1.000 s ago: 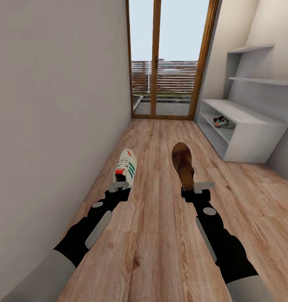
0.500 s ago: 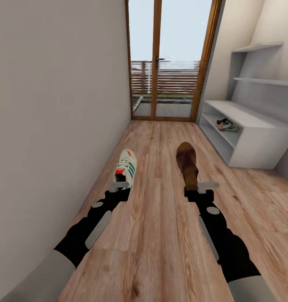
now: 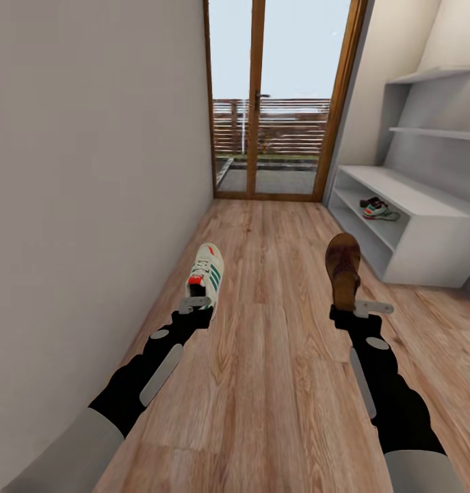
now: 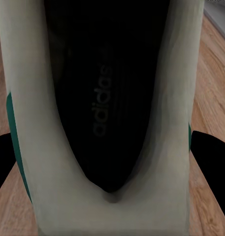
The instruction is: Pick up the two gym shoes and the two sandals from the corridor floor and place them onto the hallstand (shoe rack) in the corridor, making sure they are on the rack and not on the floor. Arrange them so the two gym shoes are next to each other and the two sandals are next to each other.
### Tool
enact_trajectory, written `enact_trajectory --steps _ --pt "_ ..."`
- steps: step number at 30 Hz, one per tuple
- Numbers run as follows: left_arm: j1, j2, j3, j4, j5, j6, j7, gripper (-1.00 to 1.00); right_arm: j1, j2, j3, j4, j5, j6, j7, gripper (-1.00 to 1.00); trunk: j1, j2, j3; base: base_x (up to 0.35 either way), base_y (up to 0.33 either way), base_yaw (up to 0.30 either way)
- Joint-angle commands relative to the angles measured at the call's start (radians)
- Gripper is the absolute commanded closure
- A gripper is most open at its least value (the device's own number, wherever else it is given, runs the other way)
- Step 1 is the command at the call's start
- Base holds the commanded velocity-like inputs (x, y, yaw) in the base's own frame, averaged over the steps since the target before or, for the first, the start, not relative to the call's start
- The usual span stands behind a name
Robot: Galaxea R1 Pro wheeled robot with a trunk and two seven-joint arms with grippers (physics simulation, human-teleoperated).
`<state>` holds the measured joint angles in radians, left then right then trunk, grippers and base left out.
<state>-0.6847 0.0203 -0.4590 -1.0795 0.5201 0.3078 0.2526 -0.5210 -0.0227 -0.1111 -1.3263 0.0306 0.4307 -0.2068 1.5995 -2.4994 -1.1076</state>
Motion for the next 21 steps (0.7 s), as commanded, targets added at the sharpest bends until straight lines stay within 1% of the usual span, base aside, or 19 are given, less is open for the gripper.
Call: enact_trajectory --steps 1,14,17,19,21 --pt "-0.001 0.001 -0.004 -0.002 0.009 0.002 0.011 1.00 -0.001 0.000 0.000 -0.002 0.000 0.006 -0.004 1.00 0.000 0.000 -0.001 0.347 0.000 0.000" --pt "-0.001 0.001 -0.004 -0.002 0.009 0.002 0.011 1.00 -0.001 0.000 0.005 -0.002 0.000 0.006 0.001 1.00 0.000 0.000 -0.001 0.347 0.000 0.000" --pt "-0.001 0.001 -0.004 -0.002 0.009 0.002 0.011 1.00 -0.001 0.002 0.014 0.000 0.000 0.006 0.002 1.00 0.000 0.000 -0.001 0.347 0.000 0.000" --pt "-0.001 0.001 -0.004 -0.002 0.009 0.002 0.011 1.00 -0.001 0.003 0.044 0.001 0.000 0.006 0.002 1.00 0.000 0.000 -0.001 0.347 0.000 0.000" --pt "-0.001 0.001 -0.004 -0.002 0.009 0.002 0.011 1.00 -0.001 0.003 0.119 0.001 0.000 0.006 0.000 1.00 0.000 0.000 -0.001 0.347 0.000 0.000"
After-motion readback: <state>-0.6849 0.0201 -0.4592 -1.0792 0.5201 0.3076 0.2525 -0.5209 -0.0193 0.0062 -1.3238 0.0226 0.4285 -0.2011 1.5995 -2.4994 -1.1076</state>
